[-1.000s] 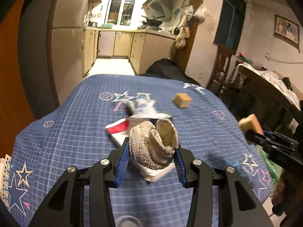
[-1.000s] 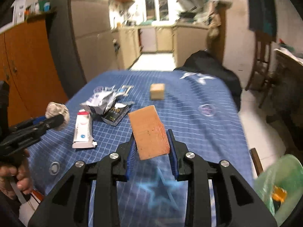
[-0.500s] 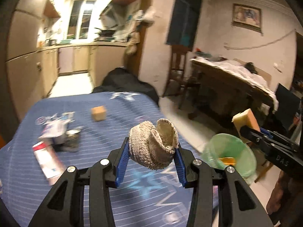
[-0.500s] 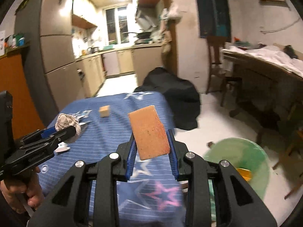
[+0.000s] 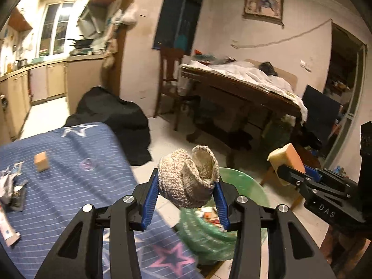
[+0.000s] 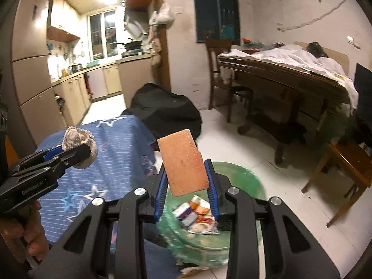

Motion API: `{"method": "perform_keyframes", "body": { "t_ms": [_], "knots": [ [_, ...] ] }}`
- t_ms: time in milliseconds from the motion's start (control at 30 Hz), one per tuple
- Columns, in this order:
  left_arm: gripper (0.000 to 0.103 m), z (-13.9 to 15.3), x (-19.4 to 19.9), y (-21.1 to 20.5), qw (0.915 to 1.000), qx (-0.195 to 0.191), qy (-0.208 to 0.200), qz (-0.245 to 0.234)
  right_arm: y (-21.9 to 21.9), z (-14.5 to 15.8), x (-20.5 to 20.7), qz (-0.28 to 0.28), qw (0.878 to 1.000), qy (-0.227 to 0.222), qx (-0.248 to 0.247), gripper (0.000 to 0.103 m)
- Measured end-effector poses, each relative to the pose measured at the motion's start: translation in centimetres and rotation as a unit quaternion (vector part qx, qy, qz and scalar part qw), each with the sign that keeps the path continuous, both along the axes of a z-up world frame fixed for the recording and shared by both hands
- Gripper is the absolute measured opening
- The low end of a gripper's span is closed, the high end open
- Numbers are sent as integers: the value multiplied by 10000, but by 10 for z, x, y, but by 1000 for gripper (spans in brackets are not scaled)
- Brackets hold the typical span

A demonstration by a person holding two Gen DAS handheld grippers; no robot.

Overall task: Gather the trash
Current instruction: 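Carry the knit glove and orange sponge with both tools over the green bin, then open both tools to drop the knit glove and sponge into the bin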

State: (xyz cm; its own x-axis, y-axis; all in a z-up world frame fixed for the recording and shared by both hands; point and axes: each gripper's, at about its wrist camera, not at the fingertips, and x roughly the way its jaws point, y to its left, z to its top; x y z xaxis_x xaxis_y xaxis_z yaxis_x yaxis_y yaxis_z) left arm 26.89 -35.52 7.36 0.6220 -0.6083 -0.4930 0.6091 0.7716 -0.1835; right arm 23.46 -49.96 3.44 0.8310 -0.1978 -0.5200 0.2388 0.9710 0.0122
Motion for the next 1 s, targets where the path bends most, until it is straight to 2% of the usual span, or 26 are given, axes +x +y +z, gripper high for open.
{"method": "perform_keyframes", "body": {
  "t_ms": [200, 400, 733, 1000],
  "knots": [
    [45, -8, 11, -57, 9987, 211, 187, -434, -36, -13, 4, -165, 9992, 314, 208, 29],
    [45, -34, 31, -100, 9953, 531, 435, -686, -67, -39, 19, -206, 9947, 859, 518, 29],
    [45, -91, 64, -140, 9869, 1084, 873, -815, -95, -68, 32, -291, 9856, 1381, 927, 29],
    [45, -113, 75, -154, 9845, 1239, 939, -811, -108, -81, 39, -254, 9816, 1592, 1019, 29]
  ]
}}
